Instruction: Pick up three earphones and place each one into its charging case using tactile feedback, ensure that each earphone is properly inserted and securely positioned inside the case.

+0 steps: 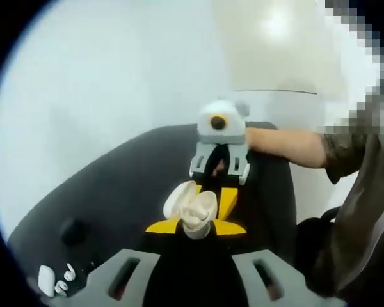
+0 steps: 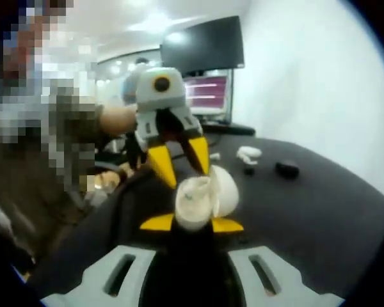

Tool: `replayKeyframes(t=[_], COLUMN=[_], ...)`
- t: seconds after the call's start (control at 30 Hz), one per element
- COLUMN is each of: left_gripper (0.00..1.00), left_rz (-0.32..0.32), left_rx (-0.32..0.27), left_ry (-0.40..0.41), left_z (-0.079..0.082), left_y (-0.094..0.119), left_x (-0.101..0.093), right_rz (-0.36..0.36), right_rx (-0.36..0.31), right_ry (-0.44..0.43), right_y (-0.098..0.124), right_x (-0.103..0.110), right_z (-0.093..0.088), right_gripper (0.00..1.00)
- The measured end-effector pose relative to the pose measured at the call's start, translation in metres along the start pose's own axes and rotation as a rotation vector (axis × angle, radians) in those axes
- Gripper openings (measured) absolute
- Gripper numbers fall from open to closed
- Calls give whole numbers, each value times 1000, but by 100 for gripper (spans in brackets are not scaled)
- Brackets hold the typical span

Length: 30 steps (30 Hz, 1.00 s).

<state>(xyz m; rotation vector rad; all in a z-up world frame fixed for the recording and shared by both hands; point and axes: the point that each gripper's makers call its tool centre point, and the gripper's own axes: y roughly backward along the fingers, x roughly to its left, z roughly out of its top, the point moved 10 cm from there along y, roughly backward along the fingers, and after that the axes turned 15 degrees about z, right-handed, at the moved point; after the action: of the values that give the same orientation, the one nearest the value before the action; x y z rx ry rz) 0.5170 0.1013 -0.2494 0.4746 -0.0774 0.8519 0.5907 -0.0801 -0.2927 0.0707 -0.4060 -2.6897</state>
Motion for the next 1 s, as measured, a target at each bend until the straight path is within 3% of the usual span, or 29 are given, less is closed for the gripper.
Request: replayKeyframes(t=[0.27, 0.63, 1.0], left_gripper=[18, 20, 13], left_rz=[11, 11, 18], left_rx=[0, -15, -70], left_ry=[-1, 95, 86], left_z=[1, 1, 4], left_y=[-4, -12, -3], left_x=[0, -2, 2], right_rz=[0, -5, -1], right_rx=[1, 7, 4], right_ry=[0, 1, 7], right_y=[-1, 0, -1], right_x=[0, 0, 0], right_z=[0, 1, 0], right_gripper=[21, 21, 21])
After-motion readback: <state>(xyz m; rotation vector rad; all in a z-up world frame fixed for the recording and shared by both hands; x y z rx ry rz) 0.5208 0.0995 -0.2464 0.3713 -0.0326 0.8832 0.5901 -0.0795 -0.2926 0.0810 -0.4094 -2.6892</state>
